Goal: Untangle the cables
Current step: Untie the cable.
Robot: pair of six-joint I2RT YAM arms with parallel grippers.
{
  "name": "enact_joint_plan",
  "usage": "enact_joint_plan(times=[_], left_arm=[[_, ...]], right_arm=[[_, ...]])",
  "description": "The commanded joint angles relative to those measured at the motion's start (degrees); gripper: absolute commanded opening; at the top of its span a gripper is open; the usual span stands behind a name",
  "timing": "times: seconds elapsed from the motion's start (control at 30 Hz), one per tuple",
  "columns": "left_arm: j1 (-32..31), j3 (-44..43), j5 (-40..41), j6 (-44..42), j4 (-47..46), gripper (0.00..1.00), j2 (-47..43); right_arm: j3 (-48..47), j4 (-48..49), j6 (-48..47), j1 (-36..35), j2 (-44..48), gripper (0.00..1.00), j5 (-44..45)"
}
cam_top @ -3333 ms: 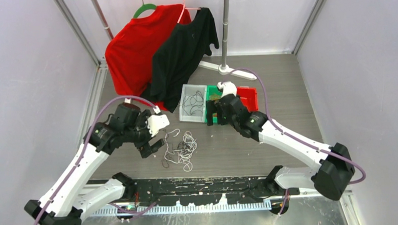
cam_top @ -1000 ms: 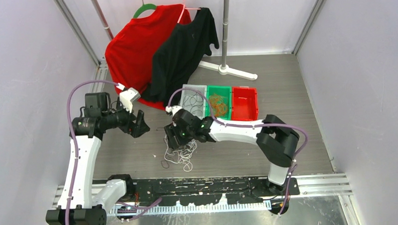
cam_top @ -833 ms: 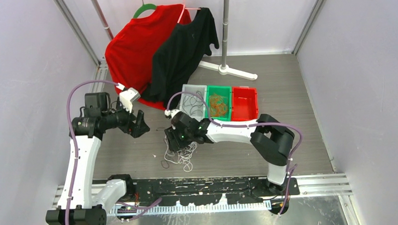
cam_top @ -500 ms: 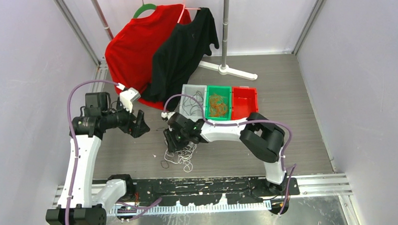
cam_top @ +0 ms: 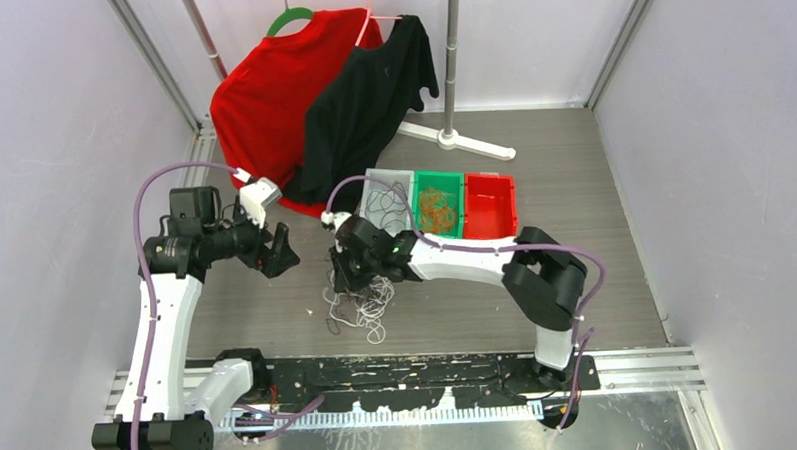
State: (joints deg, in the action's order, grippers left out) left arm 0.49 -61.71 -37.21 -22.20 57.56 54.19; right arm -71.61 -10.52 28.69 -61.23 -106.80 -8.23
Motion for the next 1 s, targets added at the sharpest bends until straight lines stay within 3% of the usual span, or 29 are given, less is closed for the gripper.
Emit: enact_joint_plan(times=[0.0, 0.27, 0.53, 0.7, 0.8, 0.87, 0.97], left_arm=[[0.2, 0.0, -2.4, -2.3, -0.1, 0.85, -1.1], [0.2, -1.7, -8.2, -3.4, 2.7, 0.85, -0.6], [0.1, -1.0, -16.1, -1.1, 0.6, 0.86, -3.5], [0.1, -0.4, -17.4, 7.7, -5.9, 0.87, -3.8], [-0.5, -0.9, -18.1, 12.5, -9.4, 1.00, -3.5], [-2.1, -2.0, -17.9, 8.5, -8.2, 0.99, -3.4], [-4.6, -4.7, -15.3, -4.8, -2.4, 0.99, -3.4]], right_arm=[[-0.9, 0.9, 0.3, -0.3, 10.3, 0.01, 1.8], [-0.7, -1.1, -2.3, -0.1, 21.8, 0.01, 3.5], [-0.2, -0.7, -3.7, 0.0, 25.7, 0.01, 1.7], [2.0, 3.0, -4.3, 0.0, 28.6, 0.01, -2.6], [3.7, 4.4, -4.6, 0.0, 29.6, 0.01, -5.0], [4.1, 4.1, -5.0, 0.0, 29.9, 0.01, -6.5], [4.5, 2.3, -5.9, 0.0, 30.6, 0.01, -8.8]])
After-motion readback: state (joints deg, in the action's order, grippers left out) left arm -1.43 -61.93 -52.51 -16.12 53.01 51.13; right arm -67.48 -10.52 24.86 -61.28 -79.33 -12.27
